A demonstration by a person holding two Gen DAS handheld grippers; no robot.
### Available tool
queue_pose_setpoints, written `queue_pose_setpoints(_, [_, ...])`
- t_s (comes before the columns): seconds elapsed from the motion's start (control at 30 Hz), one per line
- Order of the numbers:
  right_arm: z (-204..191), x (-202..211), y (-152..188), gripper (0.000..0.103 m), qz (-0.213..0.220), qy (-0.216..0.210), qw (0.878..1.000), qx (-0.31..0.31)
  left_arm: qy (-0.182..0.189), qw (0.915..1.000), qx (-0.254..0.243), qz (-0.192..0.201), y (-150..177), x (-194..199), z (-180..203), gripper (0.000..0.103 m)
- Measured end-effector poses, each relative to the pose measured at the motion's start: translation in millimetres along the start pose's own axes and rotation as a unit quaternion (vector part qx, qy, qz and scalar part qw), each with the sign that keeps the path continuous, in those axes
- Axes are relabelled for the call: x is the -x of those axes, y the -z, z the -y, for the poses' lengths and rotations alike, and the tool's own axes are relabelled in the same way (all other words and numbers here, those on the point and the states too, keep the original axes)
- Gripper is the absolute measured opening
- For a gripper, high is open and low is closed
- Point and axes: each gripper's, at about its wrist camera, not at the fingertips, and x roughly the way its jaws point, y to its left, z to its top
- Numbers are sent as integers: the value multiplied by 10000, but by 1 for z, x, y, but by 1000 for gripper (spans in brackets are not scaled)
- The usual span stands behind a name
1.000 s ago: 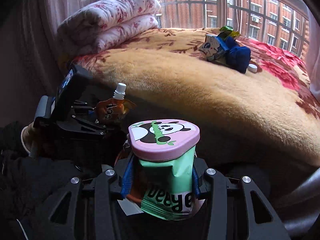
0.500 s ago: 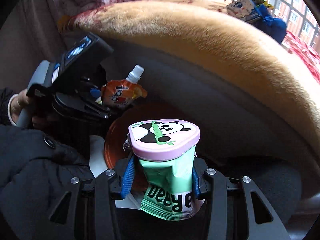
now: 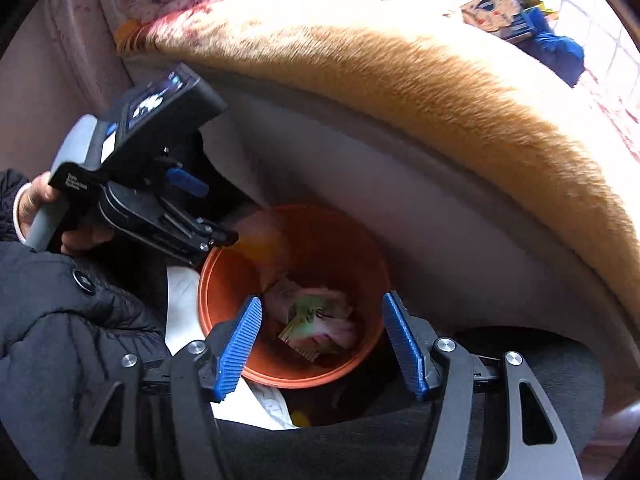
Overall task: Collect trash
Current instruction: 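Carry both items over the orange bucket and open both tools to drop them, then grasp the blue box with the right tool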
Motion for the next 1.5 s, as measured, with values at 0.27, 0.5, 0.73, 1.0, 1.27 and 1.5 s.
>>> queue_pose_setpoints(0.27, [20, 28, 4, 62, 327, 50, 9984, -456, 259, 9995, 187, -22, -1, 9, -11, 76])
queue_pose_setpoints(0.5, [35, 70, -17, 66, 1017, 203, 9932, -527, 546, 9962, -229, 640, 14, 56, -2, 76])
queue_pose_setpoints(0.73, [89, 101, -78, 78, 1973, 299, 9727, -1186, 623, 9792, -772, 1770, 17, 121, 18, 80])
queue_pose_setpoints(1.0, [144, 61, -158, 85, 2248, -70, 9364, -2693, 722, 9630, -709, 2497, 4, 148, 20, 83])
queue_pose_setpoints(1.27, [169, 2, -193, 85, 1848, -140, 9082, -3752, 720, 9564, -498, 2785, -5, 151, 6, 83])
queue_pose_setpoints(1.5, [194, -20, -212, 85, 1938, -181, 8788, -4358, 829, 9503, -395, 2975, -11, 150, -8, 83])
